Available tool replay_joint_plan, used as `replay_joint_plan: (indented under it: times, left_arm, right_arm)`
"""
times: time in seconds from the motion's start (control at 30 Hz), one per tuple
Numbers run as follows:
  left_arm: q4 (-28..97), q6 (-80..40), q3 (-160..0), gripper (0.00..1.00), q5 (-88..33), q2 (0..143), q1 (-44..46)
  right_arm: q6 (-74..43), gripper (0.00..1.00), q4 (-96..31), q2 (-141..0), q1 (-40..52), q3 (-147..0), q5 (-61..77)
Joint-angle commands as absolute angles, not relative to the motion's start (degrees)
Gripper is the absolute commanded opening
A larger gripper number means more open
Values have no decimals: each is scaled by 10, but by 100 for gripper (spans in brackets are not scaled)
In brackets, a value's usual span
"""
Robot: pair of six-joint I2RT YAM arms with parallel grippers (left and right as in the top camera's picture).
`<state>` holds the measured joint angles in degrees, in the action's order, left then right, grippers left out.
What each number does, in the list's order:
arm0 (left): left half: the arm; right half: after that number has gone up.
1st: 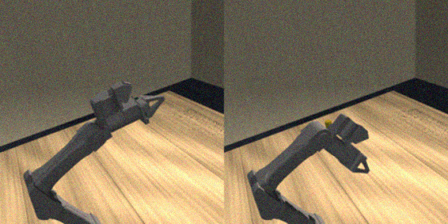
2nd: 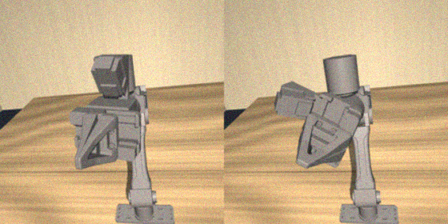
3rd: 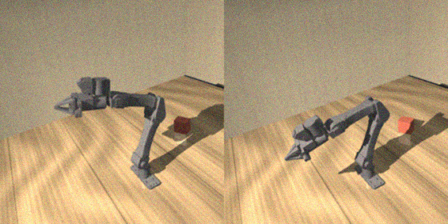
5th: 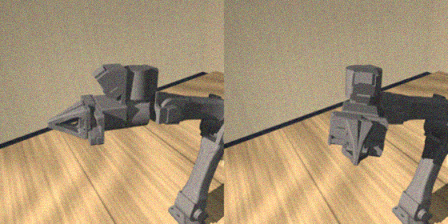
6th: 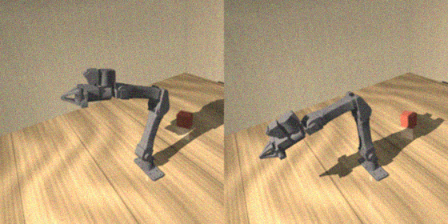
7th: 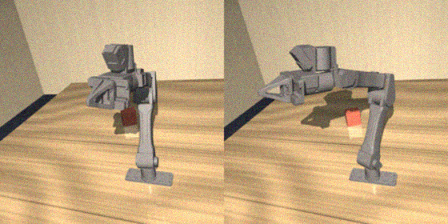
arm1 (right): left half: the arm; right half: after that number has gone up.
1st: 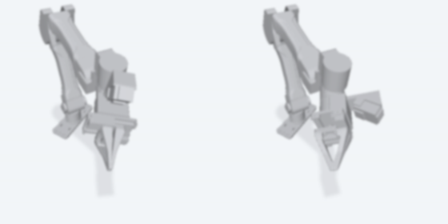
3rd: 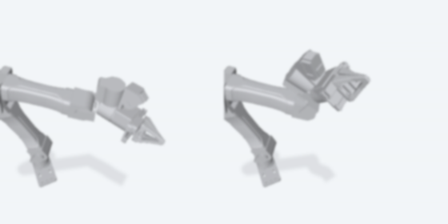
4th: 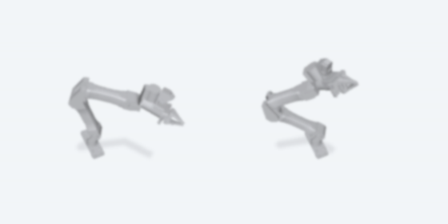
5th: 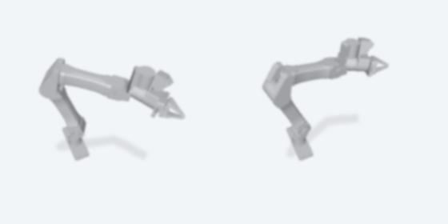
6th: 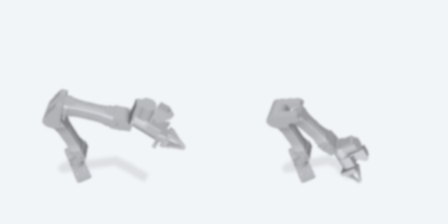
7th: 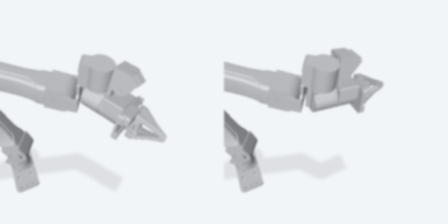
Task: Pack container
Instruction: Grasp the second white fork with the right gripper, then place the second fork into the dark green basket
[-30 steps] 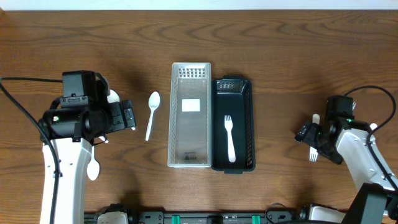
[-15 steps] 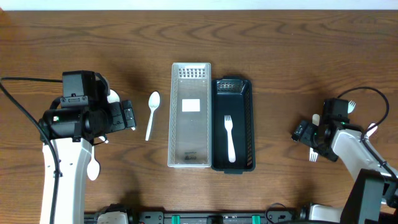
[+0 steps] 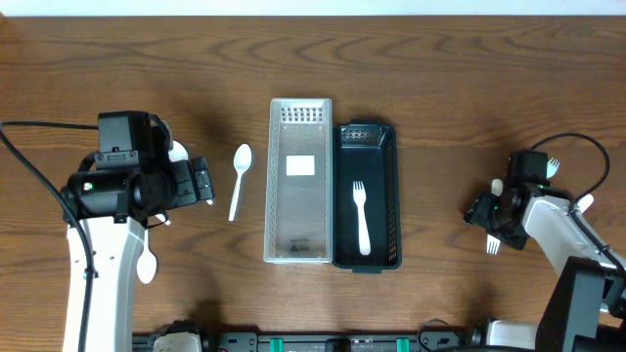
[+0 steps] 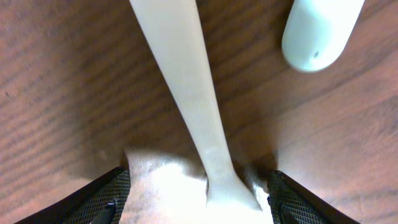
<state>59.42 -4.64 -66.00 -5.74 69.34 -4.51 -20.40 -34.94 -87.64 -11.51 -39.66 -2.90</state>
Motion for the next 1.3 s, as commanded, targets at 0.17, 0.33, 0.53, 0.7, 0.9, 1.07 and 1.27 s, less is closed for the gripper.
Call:
replay_joint_plan:
  times: [0.17,0.33,0.53,0.7,0.9,1.07,1.27]
  left_arm:
    - [595,-49,-665,98,-50,696,-49]
    - [595,-49,-665,98,-50,696,-49]
    - [595,-49,-665,98,-42,696,-49]
    - [595,-49,-665,98,-42,696,-49]
    - [595,-49,-665,98,-42,696,-49]
    - [595,-49,-665,98,-42,696,-49]
    - [595,-49,-665,98,-42,696,-49]
  right_arm:
    - [-214,64,-382,-909,-119,-362,-30]
    - [-214,50,-382,-909,-119,-362,-30]
    - [-214,40,-382,-909,-119,-362,-30]
    - [-214,30,-382,-909,-119,-362,-30]
    - [-214,24,-381,-909,-119,-362,-30]
    - [-214,8,-380,-908,-119,-366,-29]
    - [-213,6,-433,-887,-105,-434,-29]
